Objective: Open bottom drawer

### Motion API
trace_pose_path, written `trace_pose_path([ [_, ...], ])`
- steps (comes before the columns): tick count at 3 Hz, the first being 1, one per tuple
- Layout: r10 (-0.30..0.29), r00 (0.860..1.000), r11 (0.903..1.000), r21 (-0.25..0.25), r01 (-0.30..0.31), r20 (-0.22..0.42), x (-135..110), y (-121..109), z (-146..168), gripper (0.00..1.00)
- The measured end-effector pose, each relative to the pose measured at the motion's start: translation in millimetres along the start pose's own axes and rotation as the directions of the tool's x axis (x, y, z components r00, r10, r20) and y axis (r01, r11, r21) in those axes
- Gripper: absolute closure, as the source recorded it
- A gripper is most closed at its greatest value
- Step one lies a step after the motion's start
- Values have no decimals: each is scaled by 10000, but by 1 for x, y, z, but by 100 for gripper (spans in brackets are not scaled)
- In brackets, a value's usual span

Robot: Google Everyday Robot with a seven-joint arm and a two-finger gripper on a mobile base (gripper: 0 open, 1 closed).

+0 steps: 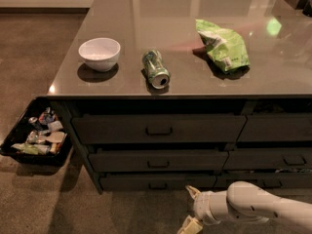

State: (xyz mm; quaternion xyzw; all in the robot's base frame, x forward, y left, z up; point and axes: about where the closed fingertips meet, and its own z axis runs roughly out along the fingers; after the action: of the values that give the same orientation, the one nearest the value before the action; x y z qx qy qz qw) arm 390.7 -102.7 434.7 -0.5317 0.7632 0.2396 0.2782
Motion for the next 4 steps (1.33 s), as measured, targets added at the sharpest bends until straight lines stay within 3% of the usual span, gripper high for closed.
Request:
trace_pose_path([
  [1, 0, 10000, 10000, 0, 0, 1, 0, 0, 0, 0],
  [2, -121, 9997, 9998, 148, 117, 225, 18, -22, 24, 0],
  [3, -616, 9946, 9922, 1136, 520, 829, 50, -78, 55, 0],
  [4, -590, 9877, 9895, 1394, 387, 1448, 84, -106, 92, 0],
])
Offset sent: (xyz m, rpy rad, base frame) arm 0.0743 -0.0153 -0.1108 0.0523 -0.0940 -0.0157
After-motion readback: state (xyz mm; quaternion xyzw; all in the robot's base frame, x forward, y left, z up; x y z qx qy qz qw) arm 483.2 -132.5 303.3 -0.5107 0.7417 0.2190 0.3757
